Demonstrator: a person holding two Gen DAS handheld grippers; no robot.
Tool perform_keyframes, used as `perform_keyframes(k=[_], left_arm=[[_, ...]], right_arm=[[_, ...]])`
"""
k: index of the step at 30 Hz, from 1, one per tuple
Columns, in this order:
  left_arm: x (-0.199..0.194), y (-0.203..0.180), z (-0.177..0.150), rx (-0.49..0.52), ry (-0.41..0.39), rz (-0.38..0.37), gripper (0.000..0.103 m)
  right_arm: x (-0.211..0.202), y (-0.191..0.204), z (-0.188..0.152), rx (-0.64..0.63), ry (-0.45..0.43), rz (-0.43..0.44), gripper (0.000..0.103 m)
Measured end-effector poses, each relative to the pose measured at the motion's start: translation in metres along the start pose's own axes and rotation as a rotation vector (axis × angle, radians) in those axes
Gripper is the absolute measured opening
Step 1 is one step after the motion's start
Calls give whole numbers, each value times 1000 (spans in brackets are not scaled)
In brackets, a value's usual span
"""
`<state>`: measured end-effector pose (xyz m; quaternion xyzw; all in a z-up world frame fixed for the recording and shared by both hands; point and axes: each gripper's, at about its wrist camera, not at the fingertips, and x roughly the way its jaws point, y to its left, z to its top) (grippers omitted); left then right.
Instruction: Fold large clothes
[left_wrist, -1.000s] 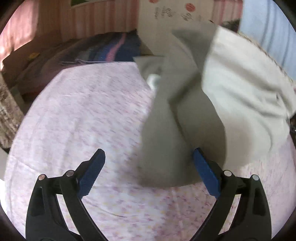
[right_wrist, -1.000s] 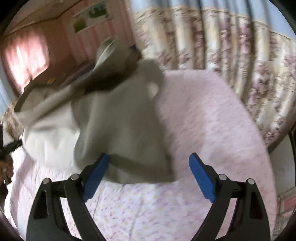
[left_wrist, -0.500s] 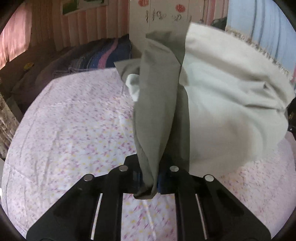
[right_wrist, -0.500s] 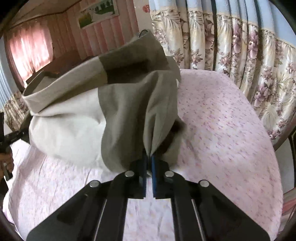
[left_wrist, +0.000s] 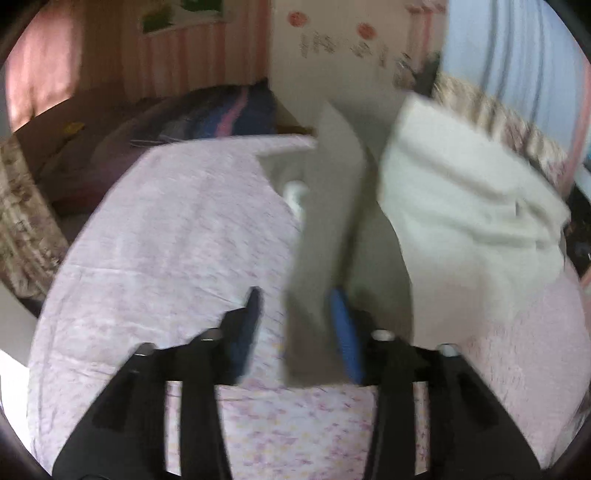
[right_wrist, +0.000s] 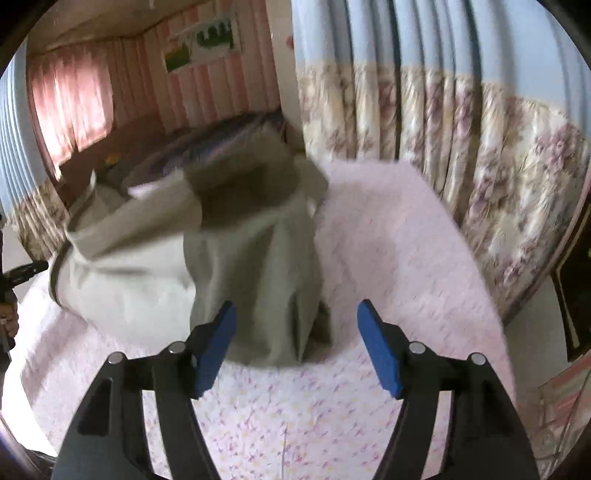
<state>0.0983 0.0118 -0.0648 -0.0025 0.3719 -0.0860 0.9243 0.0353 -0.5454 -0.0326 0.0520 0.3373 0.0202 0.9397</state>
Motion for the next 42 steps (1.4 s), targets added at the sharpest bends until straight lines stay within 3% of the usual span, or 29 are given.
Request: perform_keyframes(k=[1, 3, 7, 15, 19, 22, 23, 24, 26, 27, 29, 31, 33, 39, 42], left_arm=[[-10, 6, 11, -10, -40, 16, 73], [-16, 7, 31, 19, -95, 43, 74], [-6, -15, 70, 117, -128, 69, 85], [92, -62, 114, 251, 26, 24, 92], [130, -68, 134, 237, 72, 2, 98], [149, -71, 147, 198, 88, -5, 98], [152, -70, 146, 189, 88, -14, 97], [159, -69, 149, 174, 93, -22, 93], [176, -68, 151, 140, 133, -45, 60], [182, -66, 149, 123, 137, -40, 51], [193, -60, 144, 104, 132, -20, 19], [197, -55, 139, 106, 113, 1, 8], [193, -48, 136, 103, 66, 25, 2], [140, -18, 163, 4, -148, 86, 1], [121, -15, 181, -20, -239, 140, 1]], right_arm=[[-5, 0, 9, -8, -28, 8, 69], [-4, 7, 31, -62, -58, -13, 70], [32, 23, 71, -144, -51, -59, 70], [134, 58, 107, -287, 158, -16, 72], [157, 67, 123, -304, 140, -21, 83], [181, 64, 132, -258, 156, 7, 83], [186, 64, 134, -241, 156, 16, 77], [193, 60, 137, -208, 163, 35, 68], [205, 52, 138, -140, 175, 29, 23], [209, 48, 137, -105, 174, 18, 18], [211, 43, 136, -85, 162, 20, 13], [207, 41, 135, -77, 138, 32, 13], [192, 40, 142, -79, 71, 21, 12], [155, 45, 183, -88, -144, -27, 12], [160, 55, 196, -98, -179, -63, 12]])
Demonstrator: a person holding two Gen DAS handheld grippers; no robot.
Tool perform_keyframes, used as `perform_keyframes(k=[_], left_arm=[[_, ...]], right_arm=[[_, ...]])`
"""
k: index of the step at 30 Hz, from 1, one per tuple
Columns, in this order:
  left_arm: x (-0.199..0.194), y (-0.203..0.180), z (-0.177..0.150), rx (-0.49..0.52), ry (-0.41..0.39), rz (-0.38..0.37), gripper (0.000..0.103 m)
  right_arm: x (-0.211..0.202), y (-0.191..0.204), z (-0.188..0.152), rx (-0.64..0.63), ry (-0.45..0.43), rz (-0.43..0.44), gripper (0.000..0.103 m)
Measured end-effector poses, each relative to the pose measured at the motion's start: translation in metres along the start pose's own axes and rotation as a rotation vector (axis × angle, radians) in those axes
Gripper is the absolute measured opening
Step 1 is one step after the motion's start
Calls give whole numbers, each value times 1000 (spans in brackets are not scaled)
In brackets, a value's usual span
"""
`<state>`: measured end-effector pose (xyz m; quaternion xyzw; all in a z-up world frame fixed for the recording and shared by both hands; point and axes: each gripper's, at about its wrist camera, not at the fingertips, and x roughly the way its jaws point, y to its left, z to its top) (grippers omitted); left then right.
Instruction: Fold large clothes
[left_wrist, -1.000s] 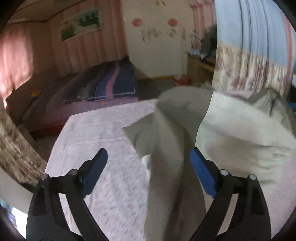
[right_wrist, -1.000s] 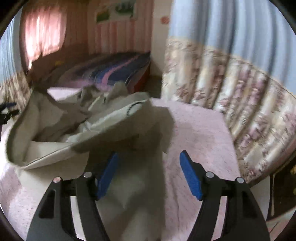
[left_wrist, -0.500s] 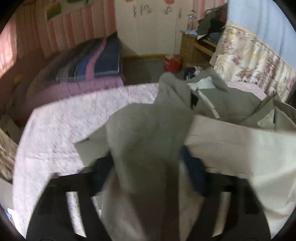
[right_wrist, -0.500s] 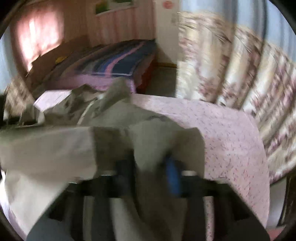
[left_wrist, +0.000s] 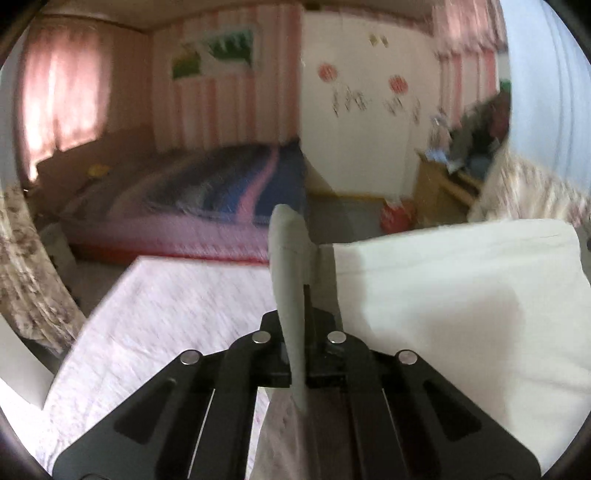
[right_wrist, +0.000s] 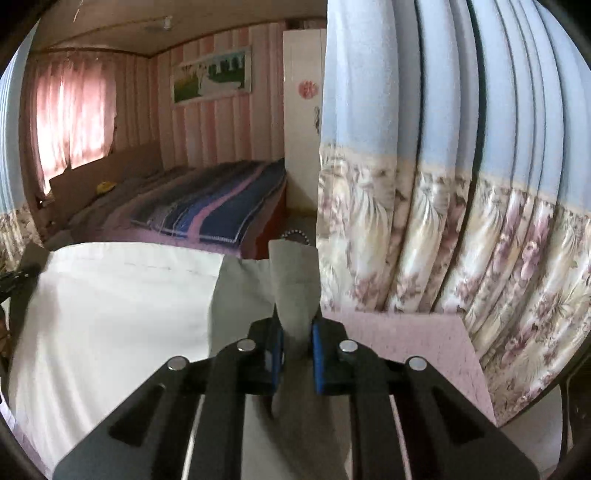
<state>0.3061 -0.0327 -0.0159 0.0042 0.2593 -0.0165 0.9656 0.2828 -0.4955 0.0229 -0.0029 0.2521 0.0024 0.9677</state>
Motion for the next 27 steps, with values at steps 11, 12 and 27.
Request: perform_keyframes(k=[11, 12, 27], left_arm=[[91, -17, -22, 116, 163, 166, 32], [95, -16, -25, 121, 185, 168, 34], [-6, 3, -7, 23, 153, -8, 100]], right_arm=[[101, -5, -34, 46, 284, -175, 26], [103, -8, -38, 45, 306, -195, 34], [-41, 18, -25, 56, 136, -32, 95]])
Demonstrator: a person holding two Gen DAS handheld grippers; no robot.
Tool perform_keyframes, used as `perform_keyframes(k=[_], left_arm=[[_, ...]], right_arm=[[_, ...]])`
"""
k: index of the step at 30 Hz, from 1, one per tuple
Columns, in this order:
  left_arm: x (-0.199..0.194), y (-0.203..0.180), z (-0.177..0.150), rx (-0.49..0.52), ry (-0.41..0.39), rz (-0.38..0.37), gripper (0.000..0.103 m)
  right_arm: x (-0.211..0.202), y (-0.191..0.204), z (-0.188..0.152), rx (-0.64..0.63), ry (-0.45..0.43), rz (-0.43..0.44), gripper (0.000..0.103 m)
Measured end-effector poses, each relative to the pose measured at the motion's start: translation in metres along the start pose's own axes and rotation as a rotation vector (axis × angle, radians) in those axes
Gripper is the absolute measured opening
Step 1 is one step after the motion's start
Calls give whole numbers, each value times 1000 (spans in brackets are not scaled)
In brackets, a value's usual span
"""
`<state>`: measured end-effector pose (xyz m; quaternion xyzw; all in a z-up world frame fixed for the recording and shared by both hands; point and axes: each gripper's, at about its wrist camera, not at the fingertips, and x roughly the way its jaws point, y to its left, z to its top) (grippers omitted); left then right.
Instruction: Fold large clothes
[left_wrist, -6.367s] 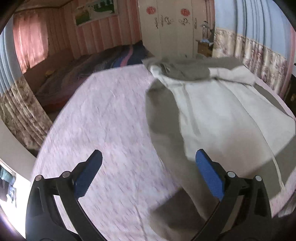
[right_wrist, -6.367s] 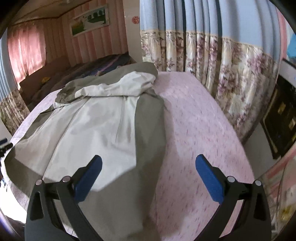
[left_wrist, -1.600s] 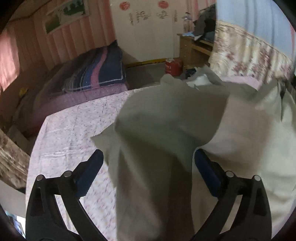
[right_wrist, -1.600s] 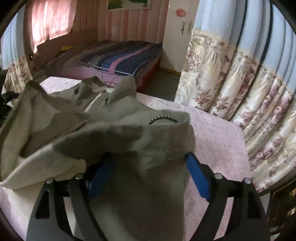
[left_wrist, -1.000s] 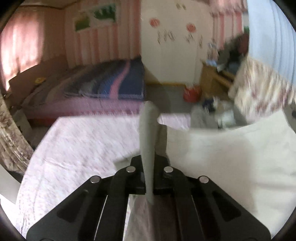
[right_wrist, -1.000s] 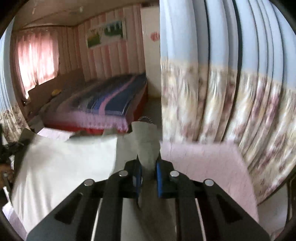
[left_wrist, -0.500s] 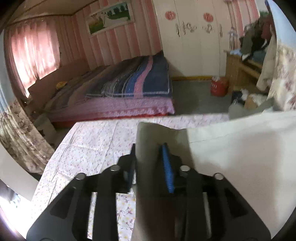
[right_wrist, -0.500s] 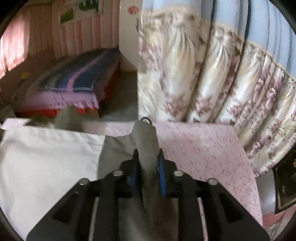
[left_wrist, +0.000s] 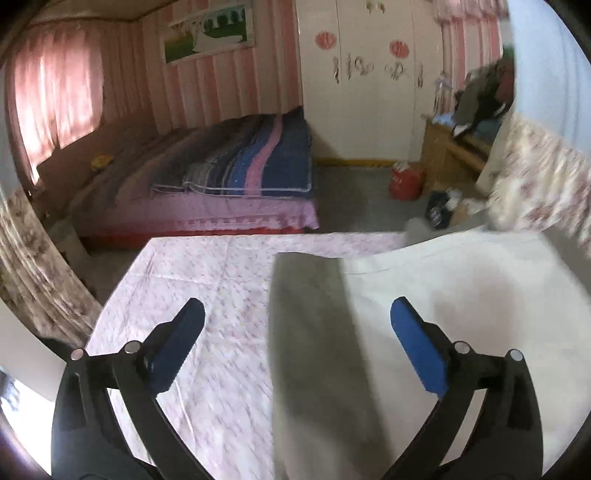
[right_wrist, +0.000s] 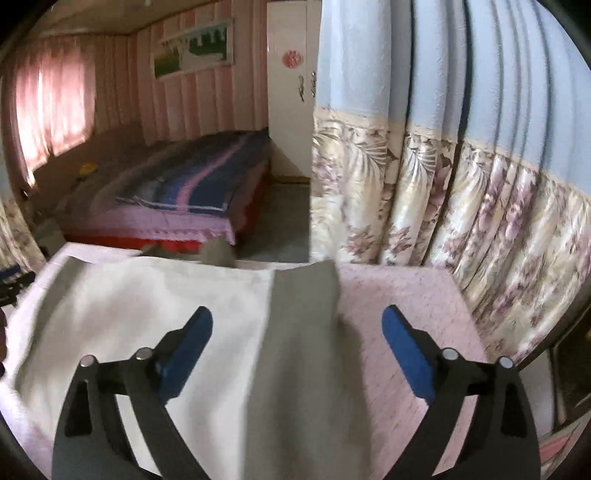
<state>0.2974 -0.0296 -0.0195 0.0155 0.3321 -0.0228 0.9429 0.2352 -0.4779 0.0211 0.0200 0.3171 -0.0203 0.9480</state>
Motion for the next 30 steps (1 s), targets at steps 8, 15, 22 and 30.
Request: perform_keyframes(k=[8, 15, 22, 30], left_arm=[[-46, -50, -59, -69, 2, -10, 100], [-98, -72, -91, -65, -92, -42, 100], [-119, -86, -111, 11, -88, 24, 100], [-112, -89, -131, 65, -54, 14, 100]], right_arm=[[-30, 45, -75, 42, 111, 23, 97], [-75, 57, -115, 8, 51, 23, 101], [-93, 38, -129, 61, 44, -16, 101], [-84, 34, -141, 12, 62, -58, 101]])
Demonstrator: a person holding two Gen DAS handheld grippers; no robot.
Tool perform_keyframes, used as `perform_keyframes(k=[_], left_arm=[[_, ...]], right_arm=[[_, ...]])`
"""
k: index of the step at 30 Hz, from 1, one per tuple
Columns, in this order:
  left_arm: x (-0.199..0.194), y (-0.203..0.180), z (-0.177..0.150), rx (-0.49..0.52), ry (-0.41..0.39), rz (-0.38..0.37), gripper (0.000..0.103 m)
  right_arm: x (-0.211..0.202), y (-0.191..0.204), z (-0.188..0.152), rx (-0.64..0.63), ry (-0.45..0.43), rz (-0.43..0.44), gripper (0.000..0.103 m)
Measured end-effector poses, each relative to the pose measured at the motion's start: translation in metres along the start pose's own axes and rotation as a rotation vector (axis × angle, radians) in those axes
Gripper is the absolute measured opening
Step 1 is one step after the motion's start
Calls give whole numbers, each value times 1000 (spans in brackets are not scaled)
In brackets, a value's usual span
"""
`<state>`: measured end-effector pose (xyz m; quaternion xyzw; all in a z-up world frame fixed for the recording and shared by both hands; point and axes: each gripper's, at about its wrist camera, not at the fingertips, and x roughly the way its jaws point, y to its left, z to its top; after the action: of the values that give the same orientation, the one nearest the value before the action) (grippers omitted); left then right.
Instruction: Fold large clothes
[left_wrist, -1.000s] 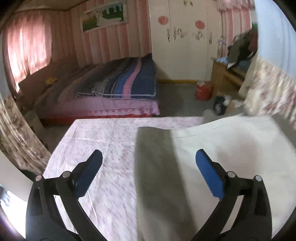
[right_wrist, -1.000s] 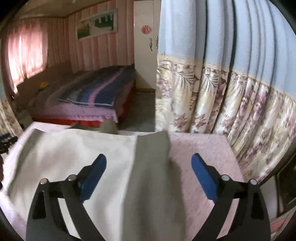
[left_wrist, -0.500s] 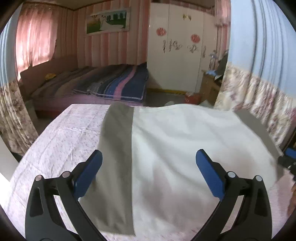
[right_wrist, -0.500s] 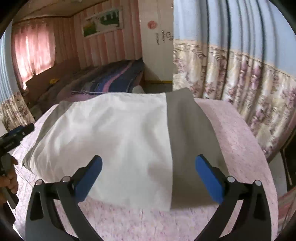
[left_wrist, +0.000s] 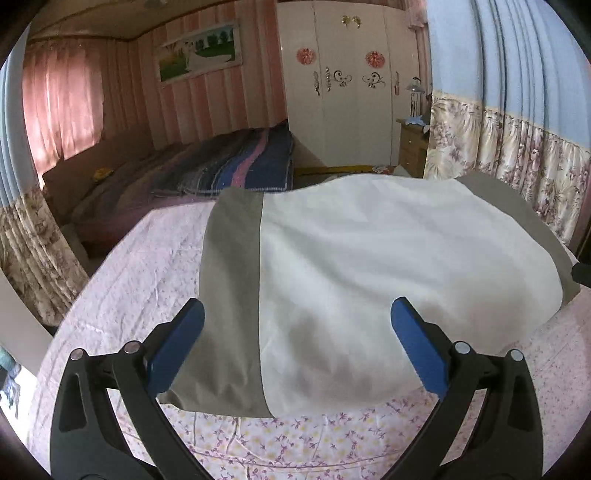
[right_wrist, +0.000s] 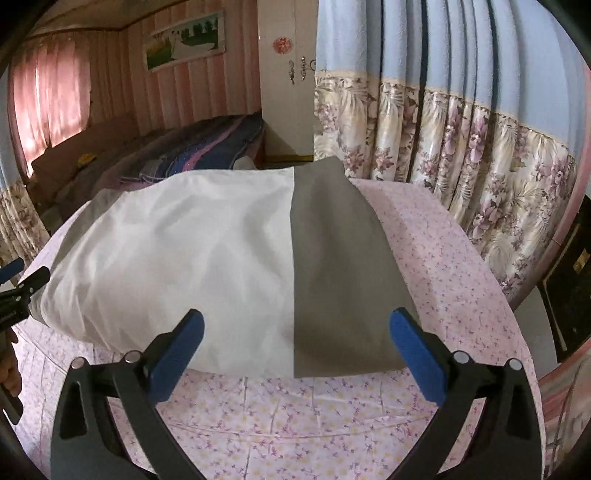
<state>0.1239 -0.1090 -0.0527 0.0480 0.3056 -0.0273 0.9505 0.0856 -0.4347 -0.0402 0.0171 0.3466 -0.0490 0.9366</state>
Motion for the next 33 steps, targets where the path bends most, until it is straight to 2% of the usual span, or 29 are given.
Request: perform_keyframes(k=[4, 7, 11, 14, 17, 21, 25, 28, 33], left_arm=[[21, 7, -4, -27, 37, 23, 100], [40, 13, -8, -20, 67, 102, 100], [66, 28, -23, -48, 115, 74, 100], [73, 32, -28, -55, 131, 60, 100], [77, 32, -28, -40, 139, 80, 100], [69, 33, -23, -39, 129, 59, 100], [51, 29, -7, -49, 91, 22, 100], [43, 13, 10, -17, 66, -2, 100], [50, -20, 37, -16, 81, -53, 100]], right_arm=[[18, 9, -4, -43, -9, -3, 101], [43, 10, -14, -56, 58, -4, 101], [72, -8, -30, 33, 147, 36, 101], [76, -7, -33, 23, 141, 39, 101], [73, -4, -31, 10, 146, 24, 101], [48, -21, -14, 53, 72, 46, 101], [48, -50, 7, 76, 38, 43, 101], [60, -73, 22, 100, 44, 59, 101], [82, -97, 47, 99, 69, 94, 101]])
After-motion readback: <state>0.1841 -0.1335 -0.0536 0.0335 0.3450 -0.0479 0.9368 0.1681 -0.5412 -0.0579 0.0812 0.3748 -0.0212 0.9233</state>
